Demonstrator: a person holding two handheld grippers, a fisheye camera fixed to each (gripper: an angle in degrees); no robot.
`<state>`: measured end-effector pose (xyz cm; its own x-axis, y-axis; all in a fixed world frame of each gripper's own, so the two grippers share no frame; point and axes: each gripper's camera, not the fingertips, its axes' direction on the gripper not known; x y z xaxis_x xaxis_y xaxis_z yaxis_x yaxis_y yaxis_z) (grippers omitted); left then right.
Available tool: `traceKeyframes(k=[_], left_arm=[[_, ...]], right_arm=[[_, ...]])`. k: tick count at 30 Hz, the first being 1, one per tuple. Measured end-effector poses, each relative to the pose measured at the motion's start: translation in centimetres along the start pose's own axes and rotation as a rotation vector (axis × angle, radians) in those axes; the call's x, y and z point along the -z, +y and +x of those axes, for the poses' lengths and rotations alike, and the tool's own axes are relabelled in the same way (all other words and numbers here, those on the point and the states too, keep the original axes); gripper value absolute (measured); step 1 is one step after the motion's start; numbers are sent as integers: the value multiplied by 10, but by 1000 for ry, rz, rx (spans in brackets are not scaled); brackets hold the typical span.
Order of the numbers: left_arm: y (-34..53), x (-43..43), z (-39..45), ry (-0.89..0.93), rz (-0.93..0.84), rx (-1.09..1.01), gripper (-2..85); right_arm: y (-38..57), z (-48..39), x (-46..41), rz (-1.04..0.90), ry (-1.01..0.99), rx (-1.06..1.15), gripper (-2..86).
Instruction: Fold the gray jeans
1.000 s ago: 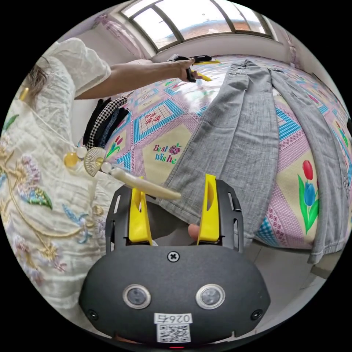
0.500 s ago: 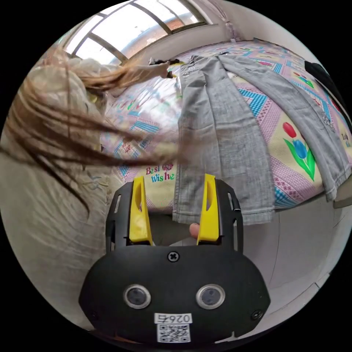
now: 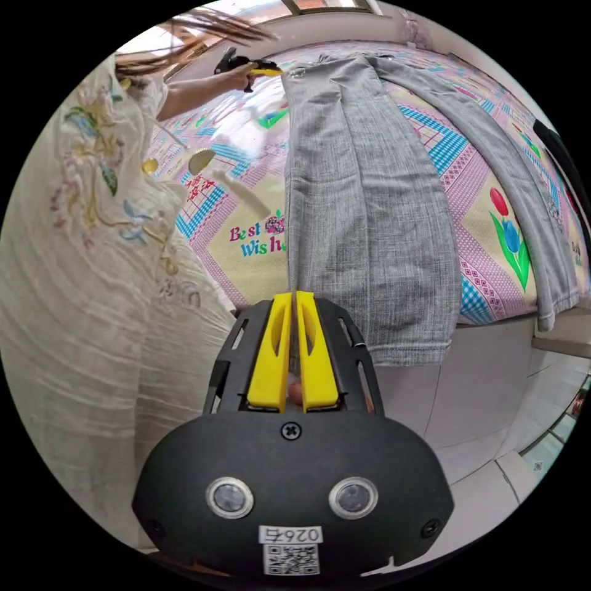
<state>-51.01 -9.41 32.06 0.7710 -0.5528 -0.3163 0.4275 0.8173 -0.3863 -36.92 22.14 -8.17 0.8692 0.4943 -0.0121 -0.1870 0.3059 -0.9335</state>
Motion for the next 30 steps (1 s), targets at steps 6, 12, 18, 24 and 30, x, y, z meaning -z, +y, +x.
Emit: traceKeyframes(k=[6, 12, 18, 24, 30], left_arm=[[19, 30, -62, 472, 183, 201, 148], [16, 38, -50, 631, 222, 131, -2], [5, 31, -31, 577, 187, 109, 70], [-14, 15, -5, 228, 66, 111, 194], [-34, -20, 24, 104, -2, 50, 205]], right_arm=[[22, 15, 11, 110, -90, -157, 73], [24, -1, 15, 220, -20, -188, 53], [15, -38, 4, 219, 180, -123, 75], [8, -79, -39, 140, 229, -11, 91], [1, -101, -64, 125, 310, 22, 70]])
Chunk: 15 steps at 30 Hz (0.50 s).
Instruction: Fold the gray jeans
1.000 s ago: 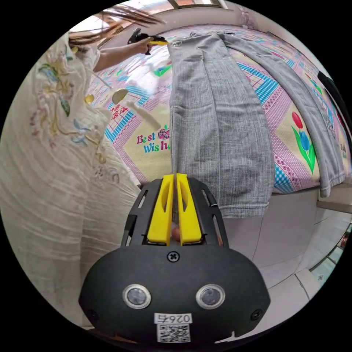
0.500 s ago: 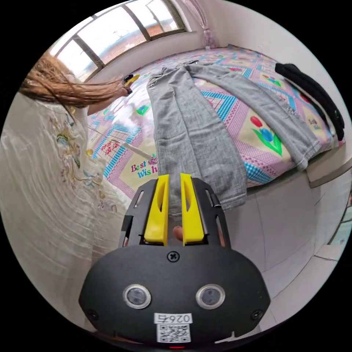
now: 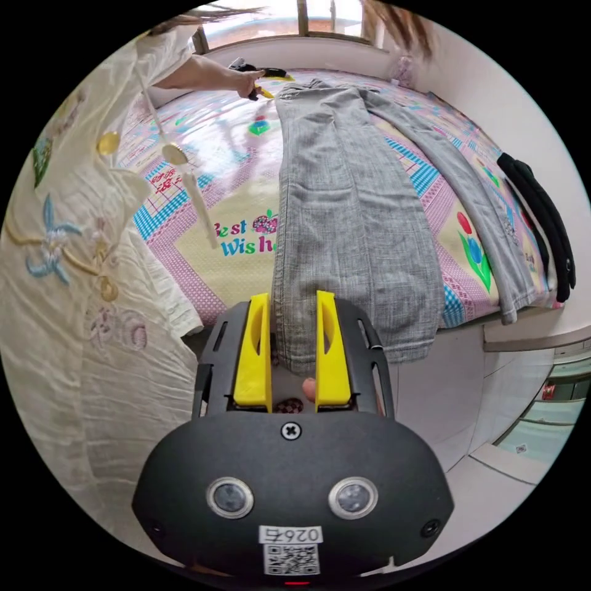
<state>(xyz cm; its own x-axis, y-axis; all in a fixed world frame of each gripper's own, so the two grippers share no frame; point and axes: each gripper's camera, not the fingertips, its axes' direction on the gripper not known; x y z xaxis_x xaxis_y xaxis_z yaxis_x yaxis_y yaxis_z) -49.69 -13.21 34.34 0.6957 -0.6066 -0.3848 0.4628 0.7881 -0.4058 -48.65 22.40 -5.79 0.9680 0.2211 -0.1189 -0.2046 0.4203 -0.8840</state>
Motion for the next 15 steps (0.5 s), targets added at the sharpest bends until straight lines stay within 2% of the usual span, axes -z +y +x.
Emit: traceKeyframes(k=[2, 6, 7, 10, 13, 15], left_arm=[[-6, -9, 6, -62, -8, -4, 185], [-20, -21, 7, -270, -85, 53, 58], [-22, -22, -1, -208, -85, 84, 51], [-19, -20, -36, 17, -40, 224, 41], [-7, -22, -70, 233, 36, 329, 21], [0, -26, -81, 287, 68, 349, 7]], right_arm=[[-2, -4, 6, -5, 12, 1, 65], [-7, -12, 18, -19, 41, 36, 38], [-11, -13, 21, -49, 81, 49, 5], [-28, 2, 39, -145, -9, 75, -12], [-29, 39, 83, -103, -167, 5, -15], [-26, 63, 110, -57, -266, -52, -16]])
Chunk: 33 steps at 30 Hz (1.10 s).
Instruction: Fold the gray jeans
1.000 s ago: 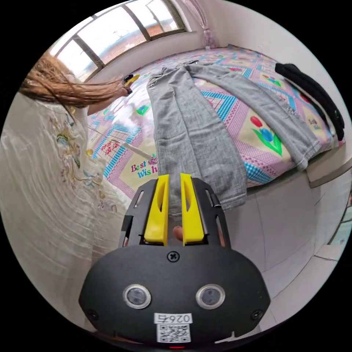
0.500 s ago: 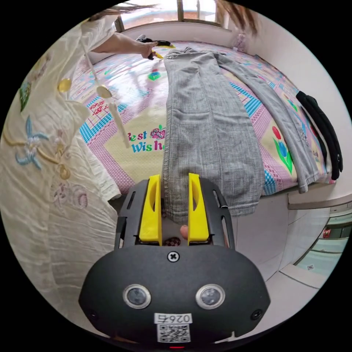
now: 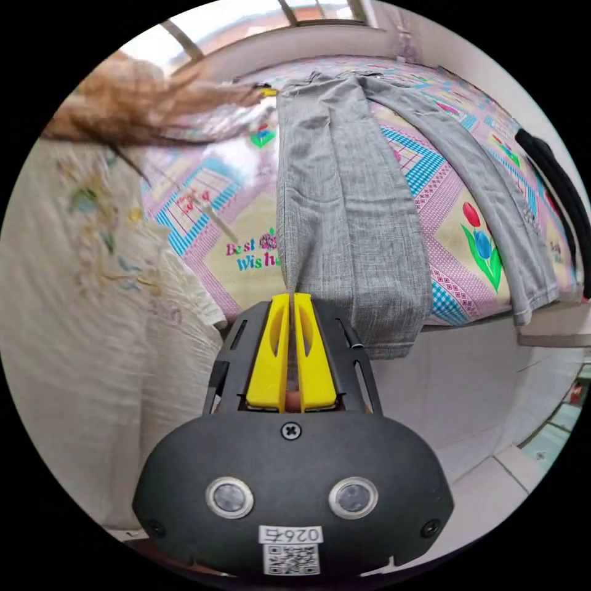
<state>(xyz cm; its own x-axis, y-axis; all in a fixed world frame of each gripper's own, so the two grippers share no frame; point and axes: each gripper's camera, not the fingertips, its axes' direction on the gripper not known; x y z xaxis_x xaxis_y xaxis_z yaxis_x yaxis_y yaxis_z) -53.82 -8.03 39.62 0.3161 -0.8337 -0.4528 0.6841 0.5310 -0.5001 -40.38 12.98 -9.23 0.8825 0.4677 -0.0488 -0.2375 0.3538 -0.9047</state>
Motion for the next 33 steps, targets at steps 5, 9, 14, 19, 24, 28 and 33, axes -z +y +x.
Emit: traceKeyframes(k=[5, 9, 14, 19, 24, 28, 33], left_arm=[[6, -8, -13, 40, 38, 23, -4], [7, -11, -7, 81, 69, 18, -5], [7, -23, 26, 112, 94, -18, -6], [9, -59, 83, 99, 122, -80, -6], [16, -121, 139, 16, 119, -146, -6], [21, -210, 182, -102, 92, -207, -4], [29, -346, 199, -353, -42, -301, 5]], right_arm=[[9, 28, 61, 62, -182, -61, -16], [8, 45, 104, 102, -281, -56, -15], [5, 99, 196, 235, -390, -71, -15], [-6, 165, 265, 314, -471, -89, -16], [-19, 250, 327, 366, -520, -113, -15], [-29, 350, 360, 405, -649, -193, -15], [-42, 453, 355, 387, -723, -343, -8]])
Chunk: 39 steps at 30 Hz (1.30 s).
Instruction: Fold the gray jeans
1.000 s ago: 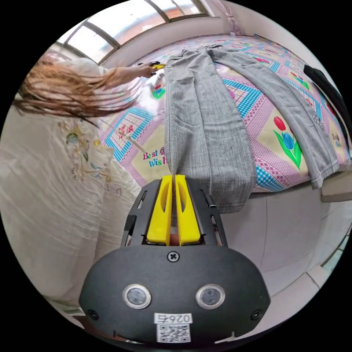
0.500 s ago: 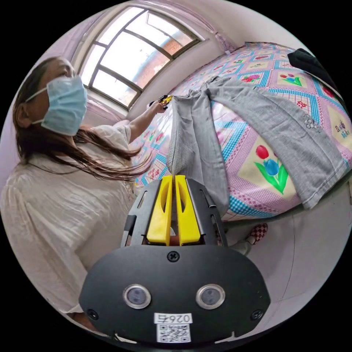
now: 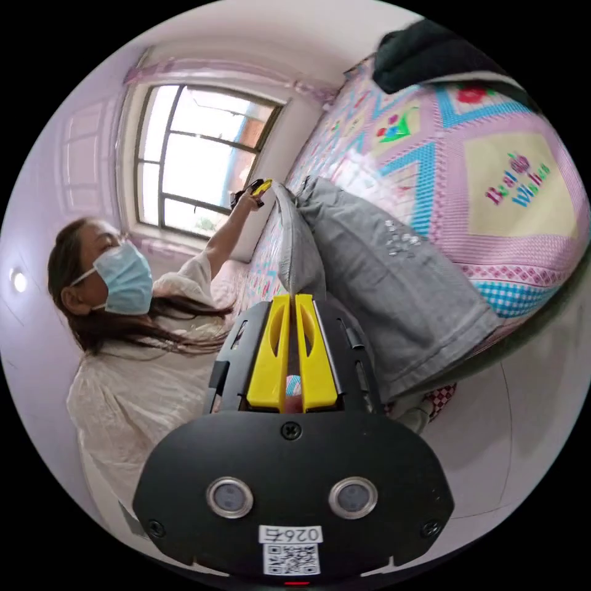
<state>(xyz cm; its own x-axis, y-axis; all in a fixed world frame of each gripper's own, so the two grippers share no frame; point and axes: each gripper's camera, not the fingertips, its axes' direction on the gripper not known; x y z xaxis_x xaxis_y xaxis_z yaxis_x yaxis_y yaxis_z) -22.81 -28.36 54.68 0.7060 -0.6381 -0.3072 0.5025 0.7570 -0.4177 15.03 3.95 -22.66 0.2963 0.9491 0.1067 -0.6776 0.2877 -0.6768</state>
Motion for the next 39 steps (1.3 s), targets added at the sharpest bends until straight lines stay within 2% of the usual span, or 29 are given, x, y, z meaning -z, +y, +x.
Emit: traceKeyframes(k=[4, 9, 13, 18, 22, 25, 28, 30, 31, 32, 34, 39], left_arm=[[15, -90, 11, -170, -171, -108, 10], [32, -109, -5, -236, -165, -261, 3], [71, -83, -40, -25, -79, -342, -8], [153, -82, -87, 111, -149, -409, -10], [230, -98, -132, 218, -250, -406, -10], [289, -112, -156, 298, -320, -394, -10], [347, -125, -166, 355, -376, -414, -10], [380, -132, -168, 402, -407, -426, -10], [400, -135, -170, 438, -426, -436, -10], [409, -136, -171, 456, -433, -443, -10], [445, -133, -176, 497, -454, -488, -10], [501, -129, -200, 500, -461, -558, -10]], right_arm=[[-17, 62, 21, 41, -8, -153, 31], [-8, 44, 44, 91, 84, -139, 65], [3, 3, 36, 99, 204, -84, 109], [16, -45, 12, 77, 310, -27, 166], [36, -62, 24, 160, 417, -84, 134], [42, -101, 20, 207, 462, 6, 130], [31, -132, -21, 116, 497, 96, 129], [22, -135, -55, -35, 541, 143, 78], [16, -131, -73, -153, 673, 136, 19], [18, -129, -78, -183, 812, 167, 11], [24, -127, -62, -116, 793, 163, 8], [42, -122, -22, -52, 775, 106, 65]])
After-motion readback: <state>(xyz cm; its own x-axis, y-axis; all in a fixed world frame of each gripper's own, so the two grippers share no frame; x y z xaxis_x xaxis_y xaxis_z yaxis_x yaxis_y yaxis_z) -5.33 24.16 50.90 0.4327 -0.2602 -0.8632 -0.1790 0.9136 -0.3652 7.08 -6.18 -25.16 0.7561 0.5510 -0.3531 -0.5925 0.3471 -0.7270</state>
